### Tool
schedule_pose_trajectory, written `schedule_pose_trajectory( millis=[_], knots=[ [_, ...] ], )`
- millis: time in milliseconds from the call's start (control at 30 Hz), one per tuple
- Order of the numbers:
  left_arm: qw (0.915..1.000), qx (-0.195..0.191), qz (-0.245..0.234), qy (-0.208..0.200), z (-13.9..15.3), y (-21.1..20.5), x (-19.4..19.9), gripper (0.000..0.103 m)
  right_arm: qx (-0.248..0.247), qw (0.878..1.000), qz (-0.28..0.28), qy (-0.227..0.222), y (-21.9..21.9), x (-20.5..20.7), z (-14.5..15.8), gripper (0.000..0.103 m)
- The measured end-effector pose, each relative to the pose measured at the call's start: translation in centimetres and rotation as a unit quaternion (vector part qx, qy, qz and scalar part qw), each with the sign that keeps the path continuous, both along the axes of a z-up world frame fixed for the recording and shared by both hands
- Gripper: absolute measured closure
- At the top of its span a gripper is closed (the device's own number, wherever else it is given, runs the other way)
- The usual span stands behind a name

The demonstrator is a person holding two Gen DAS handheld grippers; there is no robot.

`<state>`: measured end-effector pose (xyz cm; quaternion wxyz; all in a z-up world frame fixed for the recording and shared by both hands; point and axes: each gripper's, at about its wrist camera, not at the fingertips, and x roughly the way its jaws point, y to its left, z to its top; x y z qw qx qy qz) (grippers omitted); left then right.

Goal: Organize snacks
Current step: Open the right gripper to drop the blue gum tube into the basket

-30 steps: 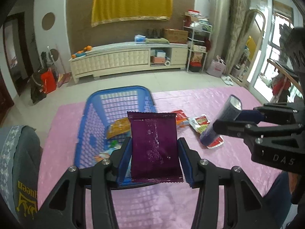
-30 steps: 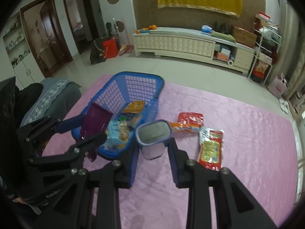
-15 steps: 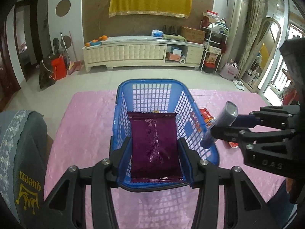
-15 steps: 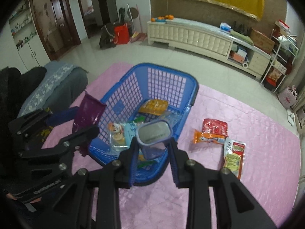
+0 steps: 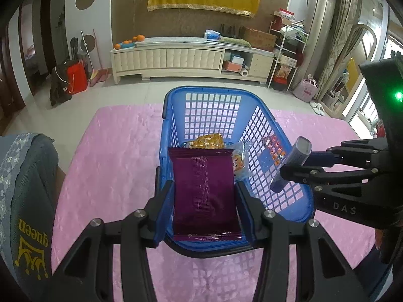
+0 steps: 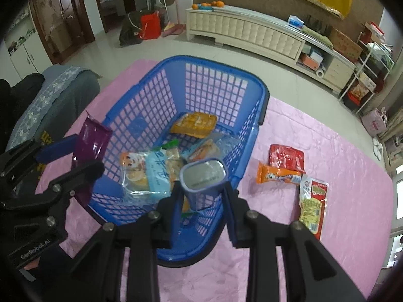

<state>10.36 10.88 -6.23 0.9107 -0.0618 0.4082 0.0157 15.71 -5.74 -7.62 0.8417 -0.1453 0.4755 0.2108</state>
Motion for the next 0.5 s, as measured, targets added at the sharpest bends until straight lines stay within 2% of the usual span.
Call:
schedule_pose_trajectory(
  millis=[167, 200, 267, 433, 500],
  knots=[
    [1.0000, 0.000, 0.002, 0.003, 0.1, -0.3, -0.2, 0.058, -0.011, 1.000, -0.006, 0.005, 0.2, -0.1, 0.0, 0.065],
    [1.0000, 0.000, 0.002, 0.003, 0.2, -0.3, -0.2, 0.058, -0.012, 1.000, -0.008, 0.004, 0.2, 0.0, 0.1, 0.062],
    [1.0000, 0.001, 0.002, 0.002, 0.3, -0.2, -0.4, 0.058, -0.009, 1.000, -0.007, 0.007, 0.2, 0.1, 0.2, 0.032],
    [1.0000, 0.002, 0.004, 0.000, 0.5, -0.2, -1.2, 0.058, 0.008, 0.999, -0.012, -0.031, -0.1, -0.9, 1.2, 0.017],
    [1.0000, 0.003, 0.002, 0.000, 0.6, -0.3, -1.5, 0.058, 0.014, 0.999, -0.017, -0.038, -0.4, -1.1, 1.5, 0.014]
  ],
)
